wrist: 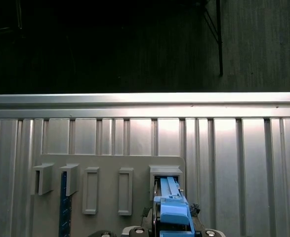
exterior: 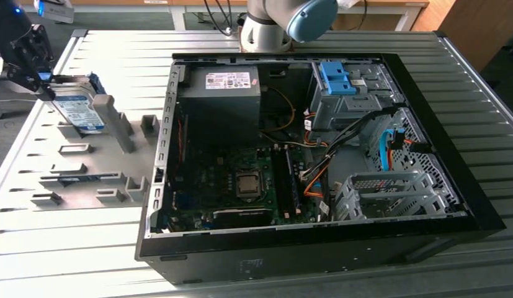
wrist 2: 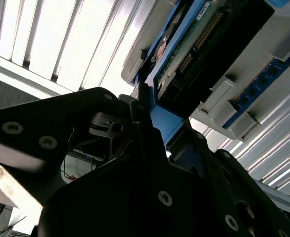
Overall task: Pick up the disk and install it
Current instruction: 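Pick up the disk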
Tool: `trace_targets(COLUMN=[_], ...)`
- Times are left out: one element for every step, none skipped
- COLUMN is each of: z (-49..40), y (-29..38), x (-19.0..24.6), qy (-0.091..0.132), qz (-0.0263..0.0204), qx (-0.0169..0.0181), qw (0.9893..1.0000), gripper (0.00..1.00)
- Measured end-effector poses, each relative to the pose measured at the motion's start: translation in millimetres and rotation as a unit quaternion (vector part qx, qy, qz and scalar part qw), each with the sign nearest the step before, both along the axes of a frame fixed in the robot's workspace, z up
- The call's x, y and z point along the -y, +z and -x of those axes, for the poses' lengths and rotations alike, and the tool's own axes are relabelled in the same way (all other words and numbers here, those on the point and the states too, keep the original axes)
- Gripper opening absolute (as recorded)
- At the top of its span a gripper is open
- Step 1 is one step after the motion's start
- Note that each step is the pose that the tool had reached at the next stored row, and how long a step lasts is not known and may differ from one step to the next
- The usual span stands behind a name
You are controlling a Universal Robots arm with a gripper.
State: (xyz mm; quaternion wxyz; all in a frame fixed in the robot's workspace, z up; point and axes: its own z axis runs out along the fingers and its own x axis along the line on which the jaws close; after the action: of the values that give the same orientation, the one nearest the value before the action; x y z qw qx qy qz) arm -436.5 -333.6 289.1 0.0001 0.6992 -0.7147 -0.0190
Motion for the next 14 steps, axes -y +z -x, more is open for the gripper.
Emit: trace_targets(z=[0.0,0.0,0.0,0.0,0.0,0.0,0.0,0.0,0.0,0.0,0.0,0.0,0.0,0.0], y=[-0.1,-0.1,-0.1,-0.1,-0.1,0.0,0.0,0.0,0.0,0.0,0.0,0.0,0.0,0.0], x=[0.0,0.0,0.0,0.0,0.0,0.0,0.0,0.0,0.0,0.0,0.0,0.0,0.0,0.0], qy=[0.000,0.000,0.000,0.000,0.000,0.000,0.000,0.000,0.000,0.000,0.000,0.000,0.000,0.000], qz=[-0.0001,-0.0001,0.0000,0.0000,0.0000,0.0000,0.0000,0.0000,0.0001,0.0001,0.0001,0.0001,0.0001,0.0001], qx=[0.0001,0.0001,0.0001,0.0001,0.0001,0.0000,0.0000,0.0000,0.0000,0.0000,0.0000,0.0000,0.0000,0.0000], qw=[1.0000,1.0000,1.0000,1.0000,1.0000,1.0000,1.0000,1.0000,1.0000,1.0000,1.0000,1.0000,1.0000,1.0000], gripper=[0.38,0.38,0.44,0.44,0.44,0.44,0.44,0.44,0.44,0.44,0.44,0.42,0.42,0.36])
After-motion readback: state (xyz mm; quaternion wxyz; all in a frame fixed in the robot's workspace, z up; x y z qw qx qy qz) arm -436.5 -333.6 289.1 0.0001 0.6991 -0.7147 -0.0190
